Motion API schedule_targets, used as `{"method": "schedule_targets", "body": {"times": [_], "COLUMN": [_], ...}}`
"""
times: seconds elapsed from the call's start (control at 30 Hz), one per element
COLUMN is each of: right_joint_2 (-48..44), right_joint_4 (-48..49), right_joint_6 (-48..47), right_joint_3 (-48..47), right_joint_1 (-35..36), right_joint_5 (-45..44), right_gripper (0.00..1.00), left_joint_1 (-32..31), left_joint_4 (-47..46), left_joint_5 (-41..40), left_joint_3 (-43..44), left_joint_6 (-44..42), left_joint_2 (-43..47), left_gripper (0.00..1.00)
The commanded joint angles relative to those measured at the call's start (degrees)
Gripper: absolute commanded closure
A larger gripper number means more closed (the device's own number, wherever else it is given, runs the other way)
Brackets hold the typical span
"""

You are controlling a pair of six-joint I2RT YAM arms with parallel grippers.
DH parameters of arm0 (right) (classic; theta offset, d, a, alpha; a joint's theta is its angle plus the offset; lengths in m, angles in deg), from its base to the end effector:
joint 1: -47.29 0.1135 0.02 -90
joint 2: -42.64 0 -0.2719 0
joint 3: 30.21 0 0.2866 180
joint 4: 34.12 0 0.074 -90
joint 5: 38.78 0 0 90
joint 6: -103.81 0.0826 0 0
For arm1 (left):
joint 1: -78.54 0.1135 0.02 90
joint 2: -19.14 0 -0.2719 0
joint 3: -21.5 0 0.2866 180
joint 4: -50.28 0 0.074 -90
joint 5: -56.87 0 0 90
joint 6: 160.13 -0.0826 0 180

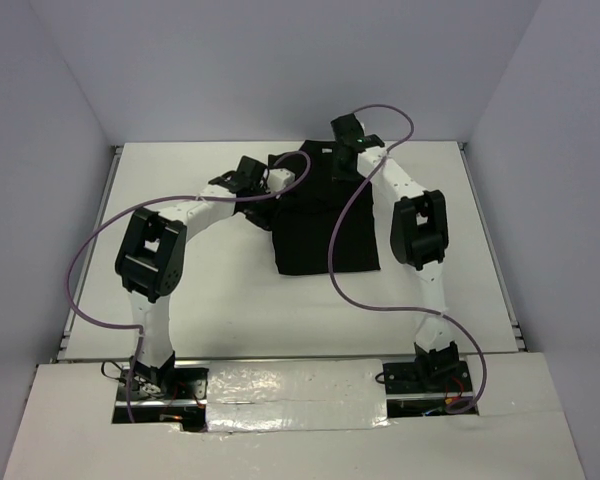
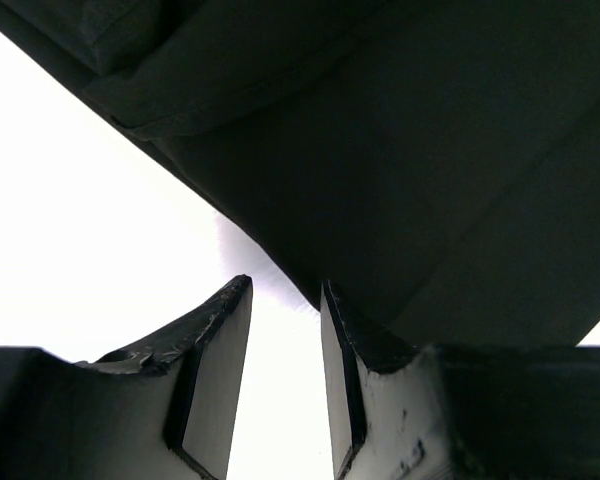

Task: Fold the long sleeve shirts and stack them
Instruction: Fold the shirt

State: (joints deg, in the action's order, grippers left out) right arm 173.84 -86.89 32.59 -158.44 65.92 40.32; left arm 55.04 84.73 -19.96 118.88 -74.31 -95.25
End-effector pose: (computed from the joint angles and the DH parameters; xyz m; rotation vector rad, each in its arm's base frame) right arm 0.5476 0.1681 0.1750 0.0773 2.5166 0.0213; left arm 0.4534 -0.2177 0.1565 0.6913 2.3869 -0.4282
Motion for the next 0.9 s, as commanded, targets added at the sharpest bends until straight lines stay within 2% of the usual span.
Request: {"method": "schedule_targets", "body": {"times": [0.0,0.17,0.23,0.27,0.3,0.33,0.37,0.43,0.53,0.57,0.67,0.87], "right_joint_2": [2.9,8.5,7.1,5.4,0.0,-3.1,-5.7,-13.0,-20.5,-21.9,-24.4,-18.4], "right_joint_4": [-0.6,-1.6,-2.0,0.8,3.0,5.4,8.8,9.5,9.9,12.0,14.6,15.8], "right_joint_6": [-0.4,1.9,2.7,1.1,-0.5,-2.3,-4.2,-6.7,-3.1,-1.8,2.3,7.1], "right_joint_3": [-10.8,-21.4,-21.4,-16.5,-12.8,-8.4,-0.7,8.3,17.9,24.4,32.3,31.9], "right_joint_1": [-1.8,-5.1,-7.7,-8.3,-8.7,-8.6,-8.5,-8.2,-7.2,-6.1,-2.5,0.2], "right_joint_5": [-3.9,-2.0,4.8,7.4,9.8,11.5,15.4,18.0,20.4,21.3,23.5,23.3], "right_gripper": [1.00,1.00,1.00,1.00,1.00,0.96,0.95,0.95,0.99,1.00,1.00,1.00], "left_joint_1": [0.7,0.7,0.7,0.7,0.7,0.7,0.6,0.2,0.1,0.7,1.5,1.5], "left_joint_4": [-0.1,1.0,1.7,2.1,2.6,2.9,3.0,5.9,9.0,8.8,6.6,3.1], "left_joint_5": [-0.3,0.4,2.2,4.7,5.7,6.2,6.6,8.5,7.6,7.2,7.4,7.0], "left_joint_3": [1.5,2.7,3.7,4.1,4.9,5.2,5.8,8.8,14.0,14.6,13.2,10.1], "left_joint_6": [-0.3,-2.4,-5.2,-6.6,-9.1,-10.0,-11.3,-15.4,-12.9,-11.3,-7.0,-3.6], "left_joint_2": [0.4,1.1,1.4,1.4,1.2,1.0,0.7,-1.3,-5.2,-5.8,-6.3,-5.0], "left_gripper": [0.54,0.53,0.53,0.53,0.53,0.53,0.53,0.54,0.55,0.55,0.55,0.55]}}
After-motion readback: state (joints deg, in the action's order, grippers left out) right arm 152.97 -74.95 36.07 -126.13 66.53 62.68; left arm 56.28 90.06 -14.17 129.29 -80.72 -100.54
